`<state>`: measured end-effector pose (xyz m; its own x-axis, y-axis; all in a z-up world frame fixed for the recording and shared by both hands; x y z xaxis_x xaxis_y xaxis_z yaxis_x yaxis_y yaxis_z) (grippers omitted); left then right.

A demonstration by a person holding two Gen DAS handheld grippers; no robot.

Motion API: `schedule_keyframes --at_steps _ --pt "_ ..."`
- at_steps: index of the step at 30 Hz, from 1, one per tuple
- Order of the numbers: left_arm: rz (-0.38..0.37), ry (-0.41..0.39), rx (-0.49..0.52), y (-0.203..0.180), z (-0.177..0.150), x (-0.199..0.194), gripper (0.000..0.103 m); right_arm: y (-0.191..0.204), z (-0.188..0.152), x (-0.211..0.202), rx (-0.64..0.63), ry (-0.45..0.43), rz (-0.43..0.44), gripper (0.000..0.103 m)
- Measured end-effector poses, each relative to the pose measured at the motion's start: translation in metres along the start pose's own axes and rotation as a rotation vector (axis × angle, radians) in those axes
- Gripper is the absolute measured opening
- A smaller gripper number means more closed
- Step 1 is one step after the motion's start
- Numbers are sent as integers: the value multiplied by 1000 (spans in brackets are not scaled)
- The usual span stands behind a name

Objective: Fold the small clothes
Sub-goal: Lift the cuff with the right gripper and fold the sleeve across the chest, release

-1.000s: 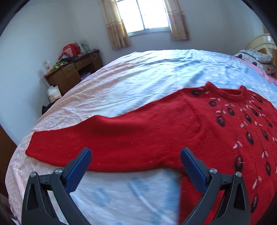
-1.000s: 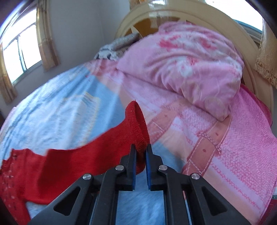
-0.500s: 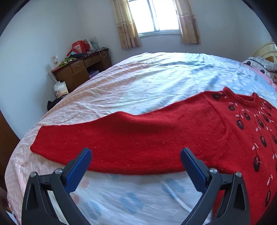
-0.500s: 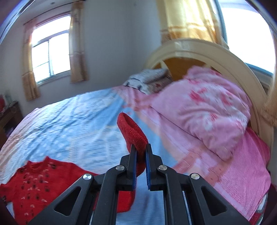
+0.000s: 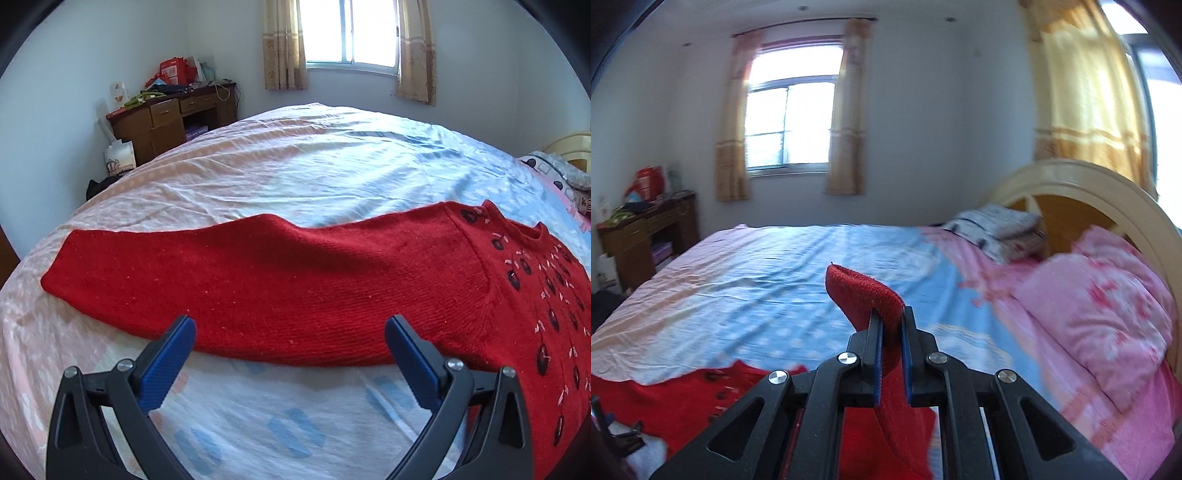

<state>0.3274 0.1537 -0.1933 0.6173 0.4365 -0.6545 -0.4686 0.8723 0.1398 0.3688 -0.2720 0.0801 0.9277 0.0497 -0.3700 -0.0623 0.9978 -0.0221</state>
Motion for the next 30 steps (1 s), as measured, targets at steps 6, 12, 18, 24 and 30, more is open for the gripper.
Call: schedule_keyframes --at_steps 6,12,18,24,30 --pt "-12 -1 -12 2 -2 1 103 95 -9 26 -80 13 124 8" --pt "2 1 -33 6 -3 3 103 185 -50 62 -95 73 265 8" --pt "-3 24 -45 8 -6 8 103 267 -135 99 -141 220 419 9" --pt "0 34 -48 9 -8 8 103 252 -204 100 -66 392 528 47" --pt "-68 14 -22 0 0 -15 103 140 -218 67 -11 411 392 52"
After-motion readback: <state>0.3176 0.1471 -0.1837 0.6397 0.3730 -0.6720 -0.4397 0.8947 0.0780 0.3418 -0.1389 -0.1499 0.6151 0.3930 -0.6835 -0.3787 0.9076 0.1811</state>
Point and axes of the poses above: each gripper's, at about its wrist camera, not at the fingertips, and x roughly the way its jaws point, y to its left, z to its top, the point moved 8 cm from there along x, roughly the way its jaws point, and after that the axes turned 11 degrees about z, right-handed, at the moved point
